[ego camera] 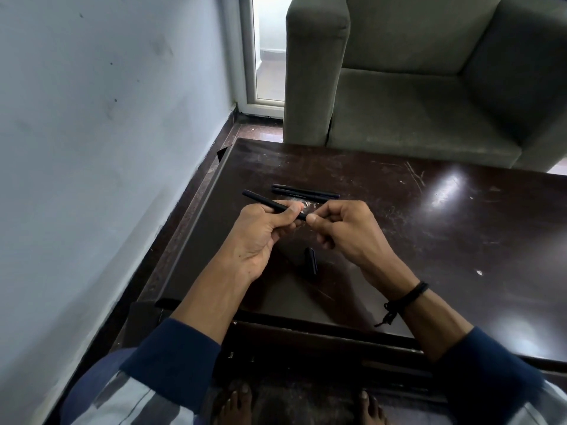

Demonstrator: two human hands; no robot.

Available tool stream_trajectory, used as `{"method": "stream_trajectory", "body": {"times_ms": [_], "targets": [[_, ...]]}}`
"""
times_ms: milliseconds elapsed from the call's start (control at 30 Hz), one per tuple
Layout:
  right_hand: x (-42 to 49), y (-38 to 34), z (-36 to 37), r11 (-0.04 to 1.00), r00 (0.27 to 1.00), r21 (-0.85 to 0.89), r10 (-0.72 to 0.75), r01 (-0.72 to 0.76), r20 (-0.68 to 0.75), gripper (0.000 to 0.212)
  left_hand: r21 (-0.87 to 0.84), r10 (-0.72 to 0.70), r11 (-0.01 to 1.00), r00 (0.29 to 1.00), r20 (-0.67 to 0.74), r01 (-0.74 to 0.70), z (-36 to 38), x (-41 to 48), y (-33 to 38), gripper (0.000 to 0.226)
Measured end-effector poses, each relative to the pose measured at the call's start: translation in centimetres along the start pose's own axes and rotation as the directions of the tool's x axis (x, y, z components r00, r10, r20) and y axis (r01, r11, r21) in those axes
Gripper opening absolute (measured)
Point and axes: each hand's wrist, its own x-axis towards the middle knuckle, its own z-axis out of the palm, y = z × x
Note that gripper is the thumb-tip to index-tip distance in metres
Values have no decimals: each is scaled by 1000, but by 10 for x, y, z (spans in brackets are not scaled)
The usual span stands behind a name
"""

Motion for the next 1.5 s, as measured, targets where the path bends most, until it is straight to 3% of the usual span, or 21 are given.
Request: {"method": "stream_trajectory", "body": {"times_ms": [167,267,367,467,700,867,1500], "targets": [[-1,-1,2,998,999,70,-5,7,-34,17,-96,25,995,994,-102,-35,-4,1,12,7],[2,5,-2,977,991,-207,-69,45,-111,17,-205,11,977,976,-215,-56,-17,4,25,9],[0,9,-2,841,989,-536,-131,73,-71,16,-242,6,968,964,-267,-73,-27,5,29,12],[-2,13,5,780,996,-620,-81,87,37,20,-251,-3,966,962,-272,-67,-25,5,27,12],[-1,18,12,705,988,-702,15,97,152,27,-235,-6,970,968,-250,-55,-21,3,25,13],[-4,17,16,697,983,-706,6,126,182,22,-218,-15,975,972,-235,-38,-20,3,22,9],[-3,12,10,735,995,-671,-91,101,50,16,-212,-22,977,979,-204,-22,-21,3,21,9]]}}
